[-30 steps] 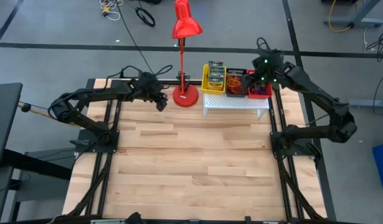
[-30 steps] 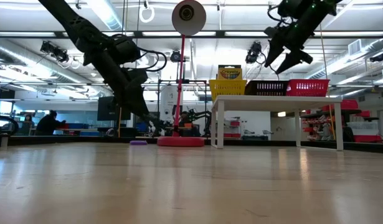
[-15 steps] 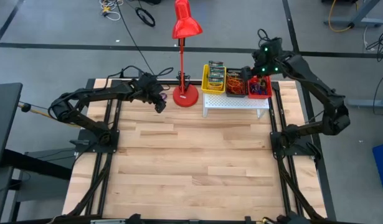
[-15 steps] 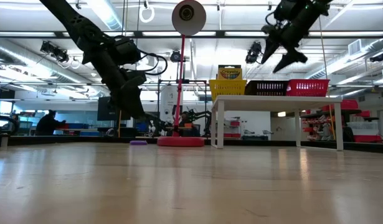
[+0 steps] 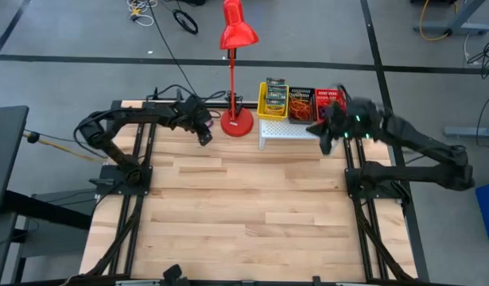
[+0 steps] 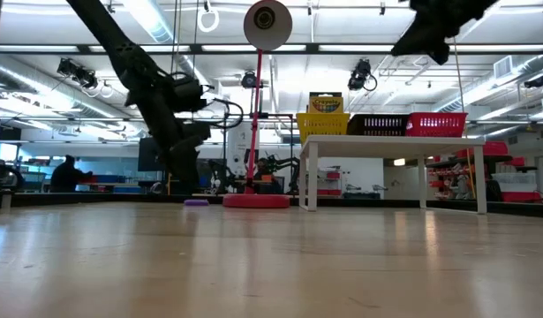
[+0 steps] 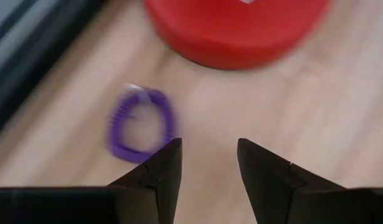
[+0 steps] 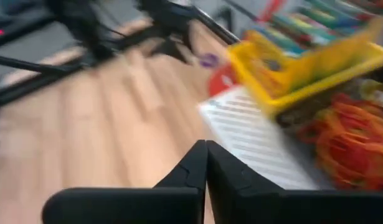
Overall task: Pick & Place Office Desk Supplies
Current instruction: Put the purple spring keychain into the red bin on the shelf
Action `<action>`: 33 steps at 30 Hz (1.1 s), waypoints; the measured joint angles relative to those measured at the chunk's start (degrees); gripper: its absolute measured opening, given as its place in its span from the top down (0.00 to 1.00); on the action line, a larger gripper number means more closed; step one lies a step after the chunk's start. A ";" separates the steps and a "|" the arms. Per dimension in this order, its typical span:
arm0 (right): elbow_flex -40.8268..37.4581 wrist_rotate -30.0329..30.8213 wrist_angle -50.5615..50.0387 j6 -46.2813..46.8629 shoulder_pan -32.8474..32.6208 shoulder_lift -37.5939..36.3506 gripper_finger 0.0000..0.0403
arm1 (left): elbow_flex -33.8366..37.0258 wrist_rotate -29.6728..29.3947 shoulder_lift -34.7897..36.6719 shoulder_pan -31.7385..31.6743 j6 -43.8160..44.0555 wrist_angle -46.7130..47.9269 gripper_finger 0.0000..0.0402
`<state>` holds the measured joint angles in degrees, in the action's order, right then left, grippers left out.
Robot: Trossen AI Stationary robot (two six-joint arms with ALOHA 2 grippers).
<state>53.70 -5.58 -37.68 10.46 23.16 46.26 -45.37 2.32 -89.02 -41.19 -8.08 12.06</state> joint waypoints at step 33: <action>-9.15 32.91 11.31 2.14 -38.41 -4.73 0.99 | -15.42 -4.34 -11.95 -0.66 -19.81 19.50 0.97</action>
<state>44.56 27.33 -26.37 12.60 -15.25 41.54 -60.80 -2.02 -100.97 -41.86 -27.89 31.56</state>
